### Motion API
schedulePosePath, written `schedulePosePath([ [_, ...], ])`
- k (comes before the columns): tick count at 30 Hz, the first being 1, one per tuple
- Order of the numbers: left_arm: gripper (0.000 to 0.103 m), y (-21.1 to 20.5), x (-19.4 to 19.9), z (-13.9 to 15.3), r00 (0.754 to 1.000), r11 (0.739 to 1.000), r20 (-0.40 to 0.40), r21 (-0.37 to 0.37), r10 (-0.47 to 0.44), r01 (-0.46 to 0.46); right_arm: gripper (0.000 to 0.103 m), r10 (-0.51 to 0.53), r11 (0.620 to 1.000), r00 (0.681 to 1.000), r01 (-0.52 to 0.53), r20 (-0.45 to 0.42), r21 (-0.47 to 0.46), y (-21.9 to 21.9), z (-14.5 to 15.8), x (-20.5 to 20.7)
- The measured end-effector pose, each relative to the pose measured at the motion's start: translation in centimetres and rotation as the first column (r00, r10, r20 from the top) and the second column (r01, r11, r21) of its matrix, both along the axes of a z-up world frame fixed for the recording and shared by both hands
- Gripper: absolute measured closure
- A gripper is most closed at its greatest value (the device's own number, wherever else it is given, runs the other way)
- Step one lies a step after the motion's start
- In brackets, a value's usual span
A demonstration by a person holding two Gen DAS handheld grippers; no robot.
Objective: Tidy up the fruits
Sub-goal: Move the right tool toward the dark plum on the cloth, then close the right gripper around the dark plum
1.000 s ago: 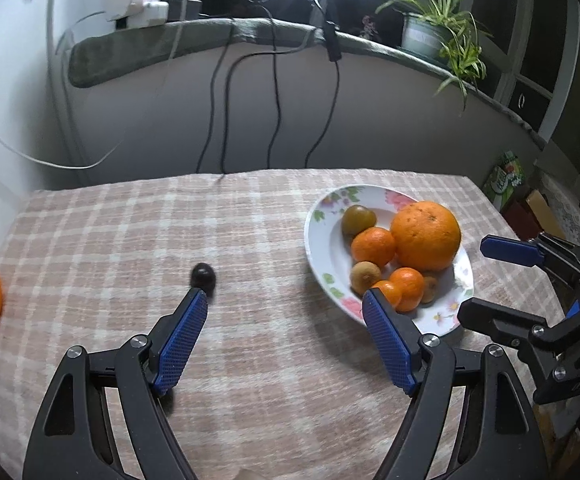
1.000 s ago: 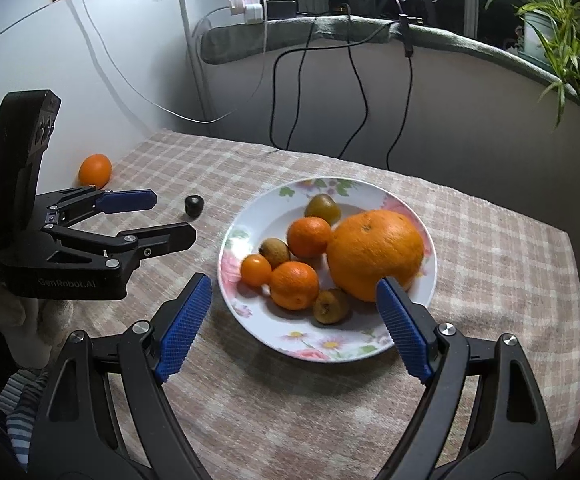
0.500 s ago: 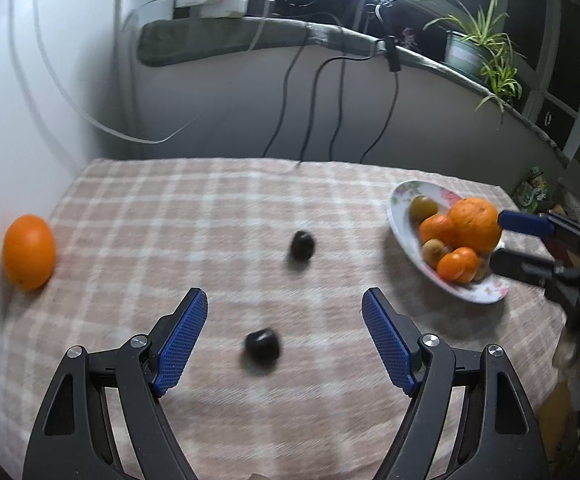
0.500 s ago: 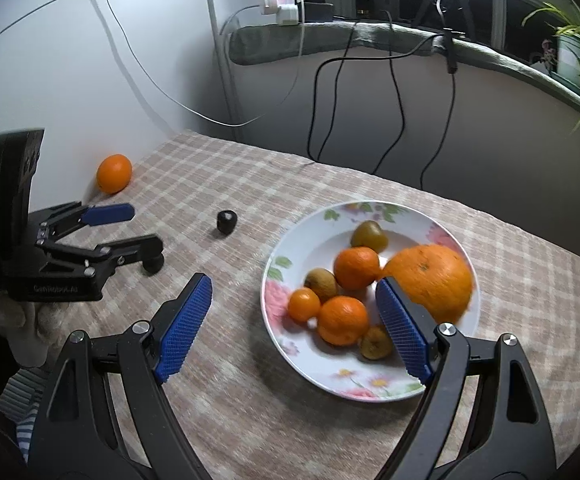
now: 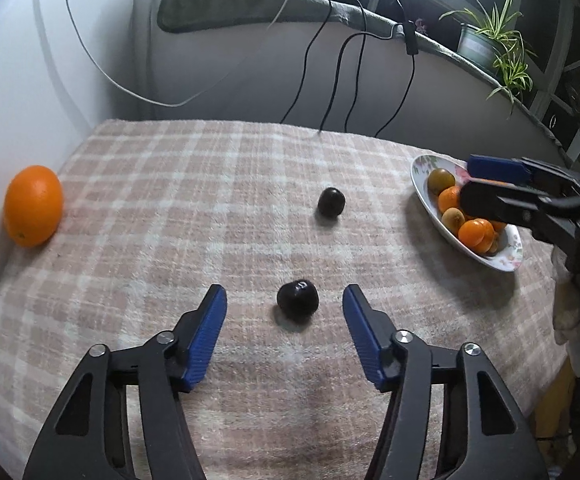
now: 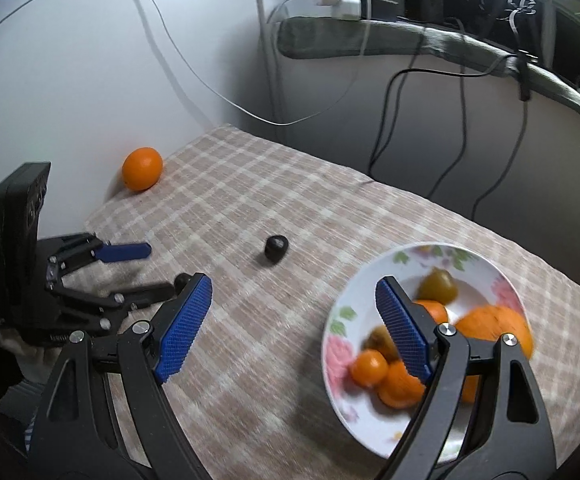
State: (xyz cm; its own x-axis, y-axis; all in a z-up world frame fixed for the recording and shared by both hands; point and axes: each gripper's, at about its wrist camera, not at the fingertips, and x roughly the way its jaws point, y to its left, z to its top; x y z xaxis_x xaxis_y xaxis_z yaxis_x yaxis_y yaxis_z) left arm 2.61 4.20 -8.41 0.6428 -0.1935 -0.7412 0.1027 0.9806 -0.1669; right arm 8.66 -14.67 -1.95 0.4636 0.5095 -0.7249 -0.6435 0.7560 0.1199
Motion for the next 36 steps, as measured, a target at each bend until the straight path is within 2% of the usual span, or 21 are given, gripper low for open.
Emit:
schedulePosePath([
  [4, 0.052, 0.3, 0.3, -0.4, 1.0, 0.999, -0.017, -0.032, -0.008, 0.007, 0.017, 0.025, 1.0, 0.999, -0.026, -0.02, -0.006, 1.8, -0.5, 0.9],
  [7, 0.057, 0.4, 0.5, -0.5, 1.0, 0.999, -0.024, -0.036, -0.011, 0.01, 0.028, 0.048, 0.999, 0.998, -0.049, -0.051, -0.018, 3.2, -1.2, 1.5],
  [10, 0.06, 0.4, 0.8, -0.6, 0.999, 0.999, -0.028, -0.039, -0.017, 0.016, 0.03, 0.063, 0.997, 0.996, -0.065, -0.068, -0.038, 4.5, -2.0, 2.0],
  [12, 0.063, 0.3, 1.0, -0.6, 0.999, 0.999, -0.03, -0.04, -0.022, 0.021, 0.034, 0.071, 0.996, 0.994, -0.075, -0.083, -0.053, 5.3, -2.5, 2.5],
  [14, 0.064, 0.1, 1.1, -0.7, 0.999, 0.999, -0.033, -0.041, -0.03, 0.028, 0.044, 0.077, 0.994, 0.992, -0.084, -0.102, -0.066, 5.9, -3.0, 3.1],
  [20, 0.067, 0.1, 1.3, -1.0, 0.998, 0.998, -0.045, -0.045, -0.036, 0.034, 0.054, 0.071, 0.99, 0.988, -0.088, -0.14, -0.114, 7.4, -4.7, 4.7],
  [36, 0.072, 0.5, 1.5, -1.3, 0.998, 0.997, -0.054, -0.067, -0.039, 0.035, 0.058, 0.052, 0.979, 0.986, -0.082, -0.158, -0.188, 9.0, -6.2, 6.0],
])
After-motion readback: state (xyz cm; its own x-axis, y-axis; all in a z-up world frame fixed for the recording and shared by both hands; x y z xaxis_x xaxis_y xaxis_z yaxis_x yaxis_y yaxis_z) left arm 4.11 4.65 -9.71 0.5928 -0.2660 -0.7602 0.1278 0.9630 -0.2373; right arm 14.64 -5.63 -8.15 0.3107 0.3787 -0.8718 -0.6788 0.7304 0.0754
